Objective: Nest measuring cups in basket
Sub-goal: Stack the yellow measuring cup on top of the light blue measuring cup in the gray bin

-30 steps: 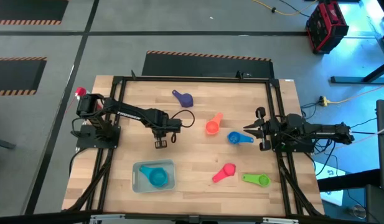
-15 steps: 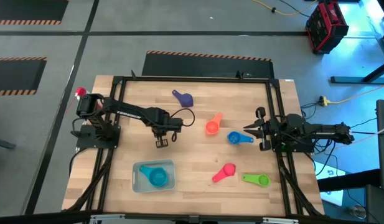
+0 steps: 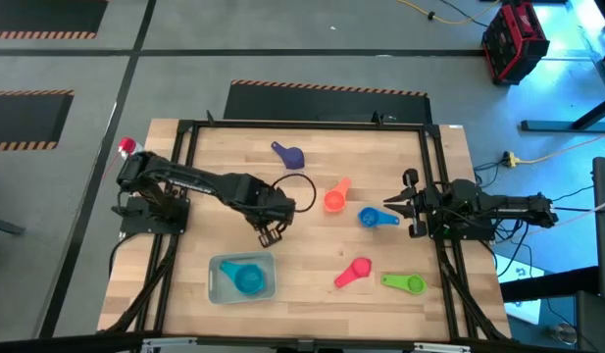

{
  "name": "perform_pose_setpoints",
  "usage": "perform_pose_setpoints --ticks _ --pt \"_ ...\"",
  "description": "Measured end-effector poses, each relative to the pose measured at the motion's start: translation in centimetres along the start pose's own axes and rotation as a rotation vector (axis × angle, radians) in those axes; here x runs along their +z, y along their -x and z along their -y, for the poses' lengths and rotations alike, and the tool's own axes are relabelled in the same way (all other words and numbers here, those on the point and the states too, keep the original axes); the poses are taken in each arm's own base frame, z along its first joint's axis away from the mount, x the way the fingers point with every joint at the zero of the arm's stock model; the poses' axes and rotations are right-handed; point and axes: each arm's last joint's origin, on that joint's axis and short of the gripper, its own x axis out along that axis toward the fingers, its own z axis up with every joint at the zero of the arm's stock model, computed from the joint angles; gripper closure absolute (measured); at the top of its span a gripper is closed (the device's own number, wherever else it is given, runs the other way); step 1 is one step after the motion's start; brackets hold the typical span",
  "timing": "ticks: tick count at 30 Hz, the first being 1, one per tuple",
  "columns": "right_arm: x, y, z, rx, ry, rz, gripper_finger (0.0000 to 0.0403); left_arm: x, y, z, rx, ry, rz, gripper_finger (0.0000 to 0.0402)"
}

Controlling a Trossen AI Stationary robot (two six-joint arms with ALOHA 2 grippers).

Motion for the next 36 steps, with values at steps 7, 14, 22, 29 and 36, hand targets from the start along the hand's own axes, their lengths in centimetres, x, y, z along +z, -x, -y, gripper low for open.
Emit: perform_pose_setpoints --ticks 7,14,22,29,36 --pt "0.0 0.0 0.0 0.0 0.0 0.0 0.035 -2.5 2.6 3.7 -0.114 0.115 0.034 0.04" --pt "0.0 0.0 0.0 0.0 0.0 0.0 0.035 -5.9 3.3 7.0 -0.206 0.091 0.049 0.0401" --pt "0.0 0.0 0.0 0.0 0.0 0.0 0.035 -8.4 2.8 9.5 -0.222 0.049 0.074 0.0401" --pt "0.0 0.0 0.0 0.0 0.0 0.0 0.035 -9.4 0.3 11.4 -0.183 0.002 0.029 0.0401" --pt "0.0 0.0 0.0 0.0 0.0 0.0 0.035 -9.7 -0.7 11.9 -0.155 -0.012 0.008 0.0401"
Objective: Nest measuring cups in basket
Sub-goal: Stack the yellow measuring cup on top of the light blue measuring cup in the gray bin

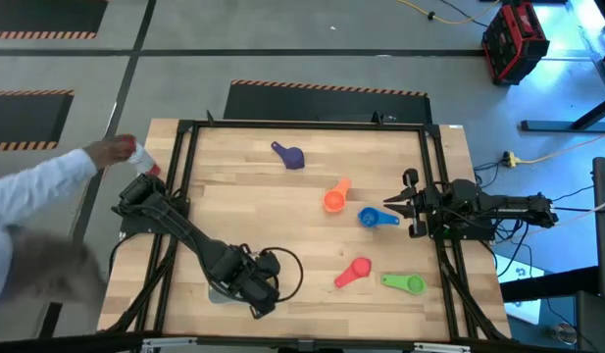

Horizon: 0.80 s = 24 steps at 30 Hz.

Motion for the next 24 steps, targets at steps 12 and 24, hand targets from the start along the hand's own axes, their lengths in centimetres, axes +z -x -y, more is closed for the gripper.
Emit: perform_pose_setpoints --ticks 12,24 --pt "0.0 0.0 0.0 0.0 0.0 0.0 0.035 -0.6 -0.7 0.1 0.038 -0.011 -0.023 0.0401" --pt "-0.1 0.0 0.0 0.001 -0.001 -0.006 0.035 -1.2 -4.8 0.7 0.123 -0.056 -0.151 0.0399"
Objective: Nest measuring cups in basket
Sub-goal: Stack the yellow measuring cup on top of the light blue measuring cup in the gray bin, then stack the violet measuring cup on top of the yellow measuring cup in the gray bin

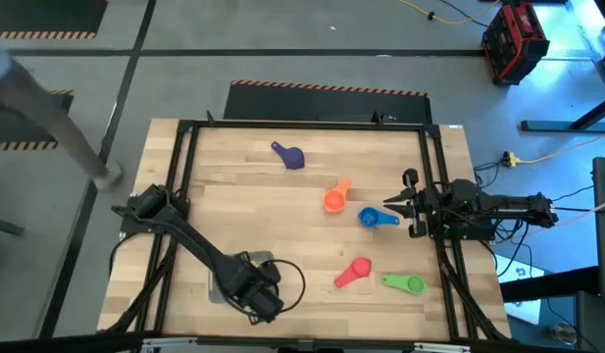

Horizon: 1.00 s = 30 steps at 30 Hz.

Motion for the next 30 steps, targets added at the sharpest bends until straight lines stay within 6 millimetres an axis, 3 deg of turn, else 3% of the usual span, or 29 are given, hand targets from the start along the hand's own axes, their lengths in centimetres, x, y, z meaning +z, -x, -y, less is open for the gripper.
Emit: perform_pose_setpoints --ticks 5,15,30 --pt "0.0 0.0 0.0 0.0 0.0 -0.002 0.035 0.0 -0.8 0.1 0.021 -0.001 -0.01 0.0398" --pt "0.0 0.0 0.0 0.0 -0.001 -0.002 0.035 0.2 -0.8 0.0 0.027 0.002 -0.005 0.0351" --pt "0.0 0.0 0.0 0.0 0.0 -0.001 0.035 1.7 -0.8 -0.8 0.017 0.057 -0.034 0.0238"
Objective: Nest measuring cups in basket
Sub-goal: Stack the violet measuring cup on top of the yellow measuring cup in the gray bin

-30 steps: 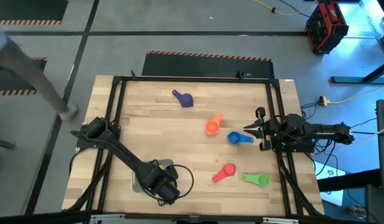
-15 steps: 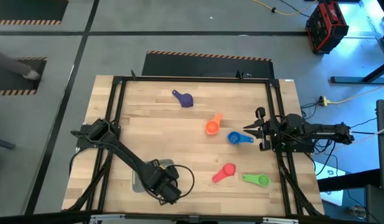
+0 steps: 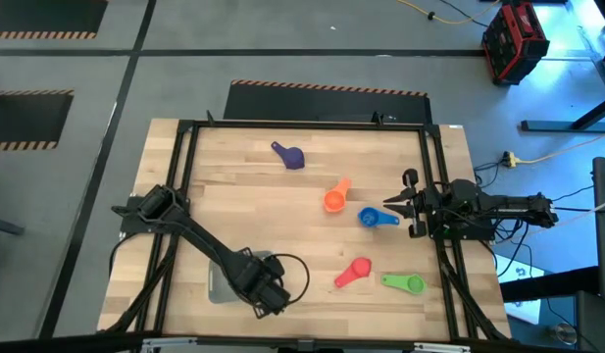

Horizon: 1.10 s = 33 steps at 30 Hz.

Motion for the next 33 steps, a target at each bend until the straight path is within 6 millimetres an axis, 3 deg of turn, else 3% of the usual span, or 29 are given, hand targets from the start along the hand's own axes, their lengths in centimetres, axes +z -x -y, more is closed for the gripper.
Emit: perform_pose_setpoints --ticks 14,20,26,33 --pt "0.0 0.0 0.0 0.0 0.0 0.0 0.035 0.1 0.6 -0.8 0.006 -0.041 -0.073 0.0219" --pt "0.0 0.0 0.0 0.0 0.0 0.001 0.035 0.9 2.6 -1.9 -0.071 -0.135 -0.075 0.0219" --pt "0.0 0.0 0.0 0.0 0.0 0.001 0.035 2.8 6.3 -5.0 -0.134 -0.216 -0.001 0.0219" --pt "0.0 0.0 0.0 0.0 0.0 0.0 0.035 5.6 10.5 -10.5 -0.117 -0.302 0.171 0.0219"
